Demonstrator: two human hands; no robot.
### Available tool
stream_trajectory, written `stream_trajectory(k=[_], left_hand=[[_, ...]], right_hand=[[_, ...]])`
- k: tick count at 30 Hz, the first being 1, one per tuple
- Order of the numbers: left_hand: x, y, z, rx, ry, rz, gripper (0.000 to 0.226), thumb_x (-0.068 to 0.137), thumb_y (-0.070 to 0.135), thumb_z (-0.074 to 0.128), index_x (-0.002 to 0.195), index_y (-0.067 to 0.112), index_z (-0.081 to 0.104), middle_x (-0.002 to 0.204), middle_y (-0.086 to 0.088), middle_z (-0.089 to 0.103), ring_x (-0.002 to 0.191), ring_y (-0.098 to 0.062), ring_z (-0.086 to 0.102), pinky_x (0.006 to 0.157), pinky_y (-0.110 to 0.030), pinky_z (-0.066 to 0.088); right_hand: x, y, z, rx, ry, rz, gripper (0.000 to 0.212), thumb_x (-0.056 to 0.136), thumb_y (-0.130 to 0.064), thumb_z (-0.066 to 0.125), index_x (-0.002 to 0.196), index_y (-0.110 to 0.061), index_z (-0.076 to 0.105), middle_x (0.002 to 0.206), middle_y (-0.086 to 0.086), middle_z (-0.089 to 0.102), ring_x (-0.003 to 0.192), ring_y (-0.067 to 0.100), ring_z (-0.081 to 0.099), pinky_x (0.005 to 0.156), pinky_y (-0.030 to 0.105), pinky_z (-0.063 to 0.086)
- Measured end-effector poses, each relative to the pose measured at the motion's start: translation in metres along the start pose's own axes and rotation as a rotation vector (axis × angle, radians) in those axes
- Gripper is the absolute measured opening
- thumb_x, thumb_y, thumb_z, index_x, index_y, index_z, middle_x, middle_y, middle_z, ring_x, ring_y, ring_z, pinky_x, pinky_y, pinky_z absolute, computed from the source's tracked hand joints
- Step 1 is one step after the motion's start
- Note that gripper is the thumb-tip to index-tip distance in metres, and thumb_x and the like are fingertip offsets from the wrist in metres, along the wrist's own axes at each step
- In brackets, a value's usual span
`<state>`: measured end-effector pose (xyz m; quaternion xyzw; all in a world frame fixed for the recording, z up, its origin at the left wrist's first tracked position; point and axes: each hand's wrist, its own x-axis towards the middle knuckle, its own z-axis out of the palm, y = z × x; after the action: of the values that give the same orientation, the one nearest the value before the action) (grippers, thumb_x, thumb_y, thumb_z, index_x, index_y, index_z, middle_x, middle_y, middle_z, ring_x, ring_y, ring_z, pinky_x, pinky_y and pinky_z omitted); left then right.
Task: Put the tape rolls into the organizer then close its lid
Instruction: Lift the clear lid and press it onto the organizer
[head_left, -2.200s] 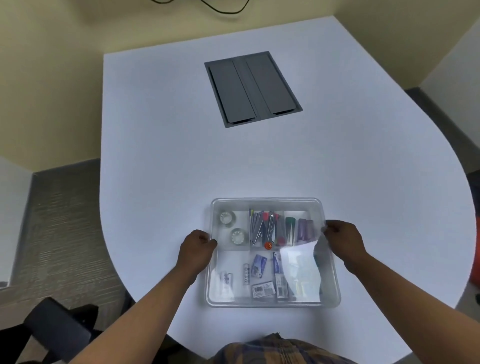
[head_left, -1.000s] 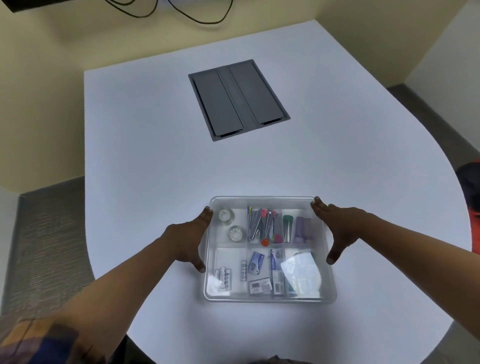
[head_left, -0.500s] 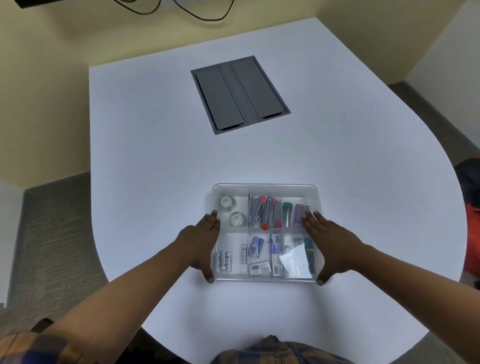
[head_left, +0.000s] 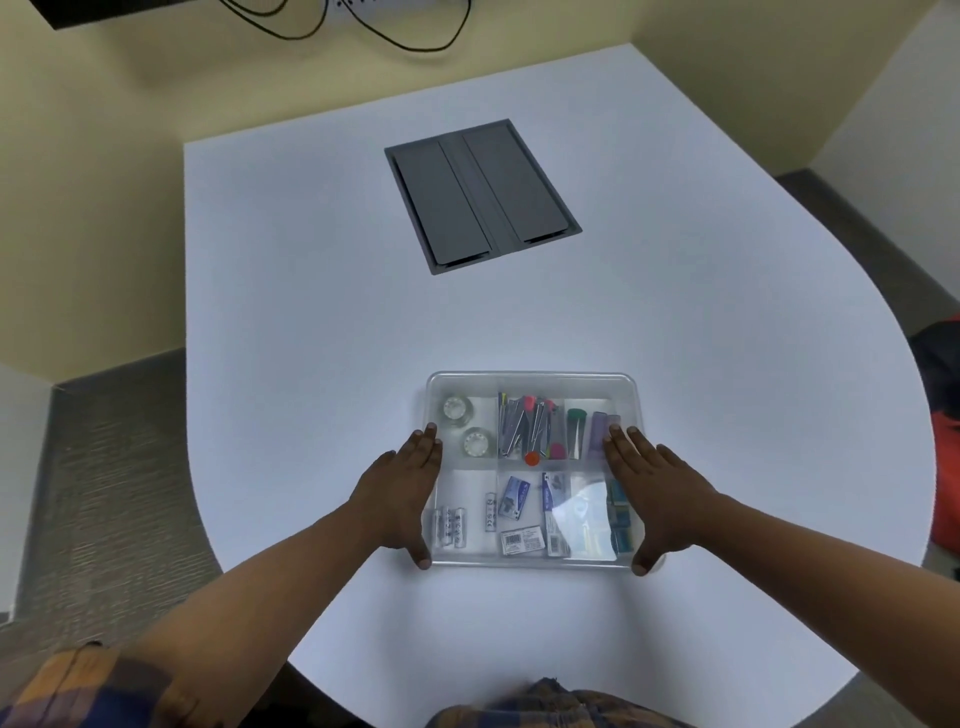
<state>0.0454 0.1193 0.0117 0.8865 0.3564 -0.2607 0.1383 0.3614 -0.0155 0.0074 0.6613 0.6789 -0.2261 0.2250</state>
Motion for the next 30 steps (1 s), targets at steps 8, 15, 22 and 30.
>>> stream_trajectory(k=[8,15,22,30], left_hand=[[0.018,-0.002,-0.022,0.019,0.016,-0.036,0.147,0.047,0.071,0.078,0.149,0.007,-0.007,0.16,-0.01,-0.015,0.148,-0.022,-0.008,0.118,-0.042,0.015],[0.054,-0.015,-0.05,-0.183,0.101,-0.099,0.129,0.063,0.078,0.062,0.151,0.009,-0.004,0.161,-0.007,-0.011,0.148,-0.019,-0.005,0.118,-0.041,0.019],[0.069,-0.02,-0.039,-0.288,0.068,-0.052,0.128,0.067,0.071,0.065,0.15,0.007,-0.008,0.159,-0.007,-0.019,0.147,-0.019,-0.011,0.12,-0.036,0.013],[0.074,-0.022,-0.034,-0.369,0.053,-0.049,0.129,0.064,0.077,0.062,0.15,0.01,-0.006,0.159,-0.003,-0.019,0.146,-0.015,-0.013,0.12,-0.034,0.008]], right_hand=[[0.008,0.017,-0.024,0.055,0.112,0.031,0.132,0.064,-0.081,0.061,0.154,-0.013,-0.009,0.163,0.004,-0.016,0.151,0.025,-0.009,0.121,0.043,0.005],[0.037,0.033,-0.046,0.247,0.14,0.149,0.116,0.079,-0.069,0.06,0.154,-0.008,-0.006,0.164,0.01,-0.009,0.151,0.026,-0.002,0.122,0.042,0.015],[0.045,0.029,-0.036,0.317,0.204,0.169,0.116,0.078,-0.071,0.059,0.154,-0.007,-0.001,0.164,0.01,-0.003,0.151,0.022,0.01,0.12,0.037,0.02],[0.051,0.042,-0.039,0.243,0.23,0.153,0.115,0.074,-0.083,0.046,0.155,-0.012,0.007,0.164,0.006,0.01,0.145,0.027,0.03,0.116,0.039,0.029]])
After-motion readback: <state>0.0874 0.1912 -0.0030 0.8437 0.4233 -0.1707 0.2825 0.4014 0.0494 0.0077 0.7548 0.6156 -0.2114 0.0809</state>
